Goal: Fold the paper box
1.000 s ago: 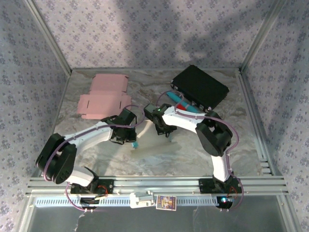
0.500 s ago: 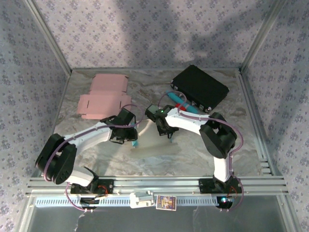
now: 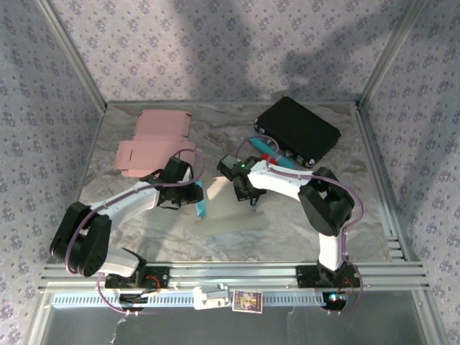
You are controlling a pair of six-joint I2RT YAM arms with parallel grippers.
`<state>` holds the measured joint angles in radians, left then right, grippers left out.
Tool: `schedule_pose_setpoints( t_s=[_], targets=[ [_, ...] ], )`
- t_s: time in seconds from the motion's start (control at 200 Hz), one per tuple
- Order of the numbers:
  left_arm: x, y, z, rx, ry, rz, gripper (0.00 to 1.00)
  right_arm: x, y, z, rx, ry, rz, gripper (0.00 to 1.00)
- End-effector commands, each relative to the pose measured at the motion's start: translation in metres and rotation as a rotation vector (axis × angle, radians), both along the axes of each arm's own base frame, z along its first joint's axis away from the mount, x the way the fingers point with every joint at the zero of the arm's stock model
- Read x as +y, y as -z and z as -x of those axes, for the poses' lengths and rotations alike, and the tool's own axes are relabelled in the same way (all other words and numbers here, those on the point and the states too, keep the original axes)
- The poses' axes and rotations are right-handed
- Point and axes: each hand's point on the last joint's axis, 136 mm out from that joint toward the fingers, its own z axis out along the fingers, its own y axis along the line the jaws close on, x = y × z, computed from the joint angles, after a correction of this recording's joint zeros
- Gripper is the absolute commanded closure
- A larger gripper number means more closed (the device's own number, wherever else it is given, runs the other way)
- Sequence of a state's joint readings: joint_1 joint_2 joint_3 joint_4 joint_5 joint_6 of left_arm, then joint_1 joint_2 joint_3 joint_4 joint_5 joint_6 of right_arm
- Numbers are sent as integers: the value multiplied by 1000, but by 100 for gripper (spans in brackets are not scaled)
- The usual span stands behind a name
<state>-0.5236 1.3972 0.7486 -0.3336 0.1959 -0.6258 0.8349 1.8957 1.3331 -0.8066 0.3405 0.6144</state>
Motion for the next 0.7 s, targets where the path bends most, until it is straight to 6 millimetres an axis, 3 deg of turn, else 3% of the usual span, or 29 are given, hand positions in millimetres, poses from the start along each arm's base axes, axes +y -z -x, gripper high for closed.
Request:
schedule_pose_setpoints(
  t_s=[0.0,0.26,0.365,0.695],
  targets=[
    [-4,3,-1,-1,22,17,68,-10,-1,8,27,-22,27,100],
    [-9,15,1,37,40,7,67,-8,1,8,33,-23,19,100],
    [-9,13,-2,25,35,5,70,-7,0,7,30,-23,13,100],
    [-19,11,1,35,48,31,68,-8,-1,7,23,-20,8,100]
  ],
)
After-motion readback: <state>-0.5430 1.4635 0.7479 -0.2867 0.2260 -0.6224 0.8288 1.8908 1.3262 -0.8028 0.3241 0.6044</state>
